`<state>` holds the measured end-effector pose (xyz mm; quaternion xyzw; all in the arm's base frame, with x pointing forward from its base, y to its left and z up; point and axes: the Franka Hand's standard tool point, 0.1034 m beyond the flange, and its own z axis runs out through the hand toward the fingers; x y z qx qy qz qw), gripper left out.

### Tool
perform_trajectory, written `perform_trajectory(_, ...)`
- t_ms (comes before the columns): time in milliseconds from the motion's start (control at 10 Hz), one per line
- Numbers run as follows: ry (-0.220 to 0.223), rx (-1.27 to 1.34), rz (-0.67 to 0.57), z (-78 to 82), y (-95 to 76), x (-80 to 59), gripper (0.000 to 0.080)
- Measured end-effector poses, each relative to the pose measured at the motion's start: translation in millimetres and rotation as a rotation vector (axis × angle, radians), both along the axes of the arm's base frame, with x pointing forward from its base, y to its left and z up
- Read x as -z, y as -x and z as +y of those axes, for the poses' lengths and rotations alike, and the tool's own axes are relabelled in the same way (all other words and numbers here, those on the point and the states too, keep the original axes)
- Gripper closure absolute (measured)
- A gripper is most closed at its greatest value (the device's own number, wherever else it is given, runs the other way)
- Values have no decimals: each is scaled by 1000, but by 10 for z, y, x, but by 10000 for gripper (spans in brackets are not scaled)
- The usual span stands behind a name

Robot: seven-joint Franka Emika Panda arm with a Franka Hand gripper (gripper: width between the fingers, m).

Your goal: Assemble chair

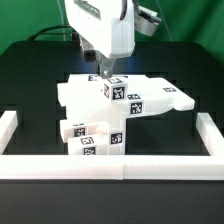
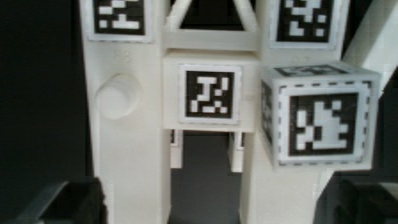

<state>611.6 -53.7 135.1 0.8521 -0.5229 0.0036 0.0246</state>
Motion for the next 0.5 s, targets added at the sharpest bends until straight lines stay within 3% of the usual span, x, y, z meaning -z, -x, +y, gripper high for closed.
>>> perform_trajectory(300, -5, -371, 8, 201, -111, 14, 150)
perform_trajectory(500, -6, -499, 16, 169, -103, 19, 150)
